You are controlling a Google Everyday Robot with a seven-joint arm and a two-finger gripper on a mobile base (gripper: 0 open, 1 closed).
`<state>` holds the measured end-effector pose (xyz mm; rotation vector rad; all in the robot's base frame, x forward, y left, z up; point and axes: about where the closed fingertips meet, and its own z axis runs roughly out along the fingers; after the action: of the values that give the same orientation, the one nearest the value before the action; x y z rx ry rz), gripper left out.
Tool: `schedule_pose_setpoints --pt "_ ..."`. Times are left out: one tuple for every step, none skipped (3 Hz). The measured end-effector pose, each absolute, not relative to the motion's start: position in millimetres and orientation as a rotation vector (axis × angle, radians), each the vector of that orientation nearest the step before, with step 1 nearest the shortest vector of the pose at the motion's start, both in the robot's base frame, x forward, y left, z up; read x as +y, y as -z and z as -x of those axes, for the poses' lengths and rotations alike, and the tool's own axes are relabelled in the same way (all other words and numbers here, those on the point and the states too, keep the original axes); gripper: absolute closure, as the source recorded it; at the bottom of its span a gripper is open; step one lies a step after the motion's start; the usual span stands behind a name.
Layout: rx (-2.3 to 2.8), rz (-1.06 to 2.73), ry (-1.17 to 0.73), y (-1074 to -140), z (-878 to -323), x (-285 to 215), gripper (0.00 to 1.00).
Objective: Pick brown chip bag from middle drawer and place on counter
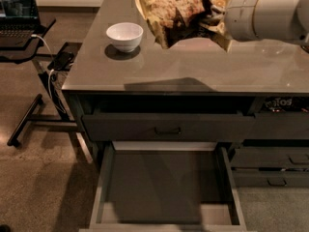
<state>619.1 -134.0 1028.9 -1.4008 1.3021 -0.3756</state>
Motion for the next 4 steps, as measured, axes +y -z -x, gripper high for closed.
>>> schedule_pose_setpoints --pt "1.334 1.397 0.396 -1012.9 -654.7 -150.0 1.00" --pt "1.373 1.406 0.398 -991.5 -683.9 -164.8 1.00" --pt "1.400 1.433 0.379 -969.1 -705.4 -168.1 1.00" --pt "1.431 1.461 0.303 -941.0 -718.8 -157.8 1.00"
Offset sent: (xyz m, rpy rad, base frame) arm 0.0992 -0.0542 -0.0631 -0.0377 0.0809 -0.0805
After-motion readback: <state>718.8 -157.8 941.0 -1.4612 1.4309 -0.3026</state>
